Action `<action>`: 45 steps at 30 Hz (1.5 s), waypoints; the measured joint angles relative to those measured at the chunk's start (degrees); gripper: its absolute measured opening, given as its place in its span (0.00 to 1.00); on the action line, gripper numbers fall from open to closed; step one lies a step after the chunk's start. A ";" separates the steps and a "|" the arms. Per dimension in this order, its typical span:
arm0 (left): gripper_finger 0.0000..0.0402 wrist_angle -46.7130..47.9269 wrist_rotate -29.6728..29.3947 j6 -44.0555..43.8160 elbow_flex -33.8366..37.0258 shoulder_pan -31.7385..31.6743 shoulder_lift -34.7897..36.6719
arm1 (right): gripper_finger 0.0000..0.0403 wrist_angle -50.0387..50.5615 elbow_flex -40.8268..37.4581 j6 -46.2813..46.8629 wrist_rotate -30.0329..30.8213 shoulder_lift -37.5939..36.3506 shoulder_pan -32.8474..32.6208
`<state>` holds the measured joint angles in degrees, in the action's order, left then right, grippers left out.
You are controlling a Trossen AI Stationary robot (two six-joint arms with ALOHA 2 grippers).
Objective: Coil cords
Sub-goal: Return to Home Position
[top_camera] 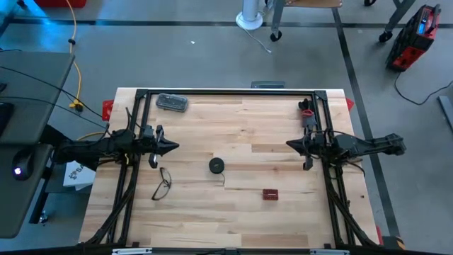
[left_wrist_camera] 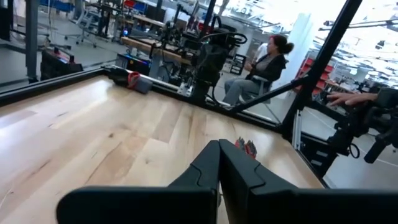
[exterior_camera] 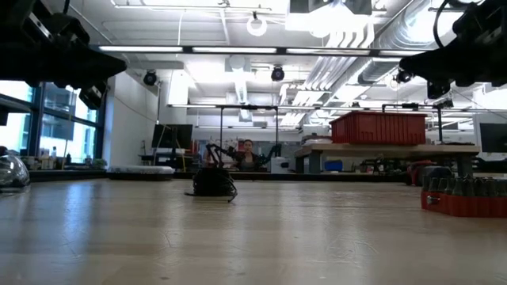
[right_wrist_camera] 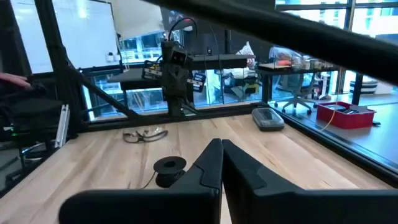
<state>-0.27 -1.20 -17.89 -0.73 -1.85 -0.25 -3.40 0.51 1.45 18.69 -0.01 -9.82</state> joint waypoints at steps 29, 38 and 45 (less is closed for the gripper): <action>0.00 -0.01 -0.10 0.01 0.00 0.00 -0.13 | 0.00 -0.22 -0.04 0.00 -0.10 1.16 -0.81; 0.00 -0.01 -0.10 0.02 0.02 0.00 -0.15 | 0.00 -0.24 -0.04 0.01 -0.10 1.16 -0.81; 0.00 -0.01 -0.10 0.02 0.02 0.02 -0.15 | 0.00 -0.24 -0.04 0.00 -0.08 1.16 -0.81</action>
<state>-0.27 -1.30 -17.87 -0.71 -1.83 -0.40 -3.64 0.47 1.45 18.61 1.15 -10.63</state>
